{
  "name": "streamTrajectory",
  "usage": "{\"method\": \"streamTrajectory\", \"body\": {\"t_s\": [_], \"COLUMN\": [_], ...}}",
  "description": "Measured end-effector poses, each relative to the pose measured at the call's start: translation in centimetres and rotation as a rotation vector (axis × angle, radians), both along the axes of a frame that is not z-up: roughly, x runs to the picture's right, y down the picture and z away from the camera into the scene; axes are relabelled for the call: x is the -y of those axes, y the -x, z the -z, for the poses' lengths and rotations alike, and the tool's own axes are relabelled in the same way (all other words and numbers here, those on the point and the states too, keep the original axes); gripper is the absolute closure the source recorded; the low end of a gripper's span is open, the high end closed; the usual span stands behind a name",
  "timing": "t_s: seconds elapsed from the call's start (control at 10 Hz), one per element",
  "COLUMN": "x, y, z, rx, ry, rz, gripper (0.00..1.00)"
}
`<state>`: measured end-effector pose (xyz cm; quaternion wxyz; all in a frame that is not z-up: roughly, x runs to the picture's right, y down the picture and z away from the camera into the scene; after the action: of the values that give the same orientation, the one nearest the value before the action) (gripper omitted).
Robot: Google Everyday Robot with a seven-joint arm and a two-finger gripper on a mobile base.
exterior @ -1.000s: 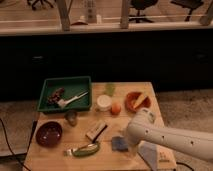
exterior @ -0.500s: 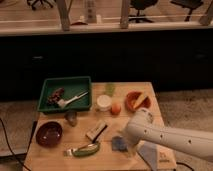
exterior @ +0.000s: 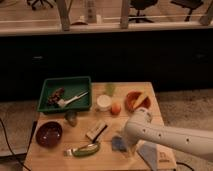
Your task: Wipe purple bowl with sponge
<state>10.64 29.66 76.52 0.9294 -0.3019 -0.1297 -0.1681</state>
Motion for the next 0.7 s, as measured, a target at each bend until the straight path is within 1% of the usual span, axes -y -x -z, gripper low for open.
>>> {"method": "streamTrajectory", "body": {"t_s": [0.7], "x": [-0.04], "y": [0.55], "z": [-0.32], "rx": [-0.001], "ry": [0.011], "rz": [-0.006], "gripper": [0.2]}}
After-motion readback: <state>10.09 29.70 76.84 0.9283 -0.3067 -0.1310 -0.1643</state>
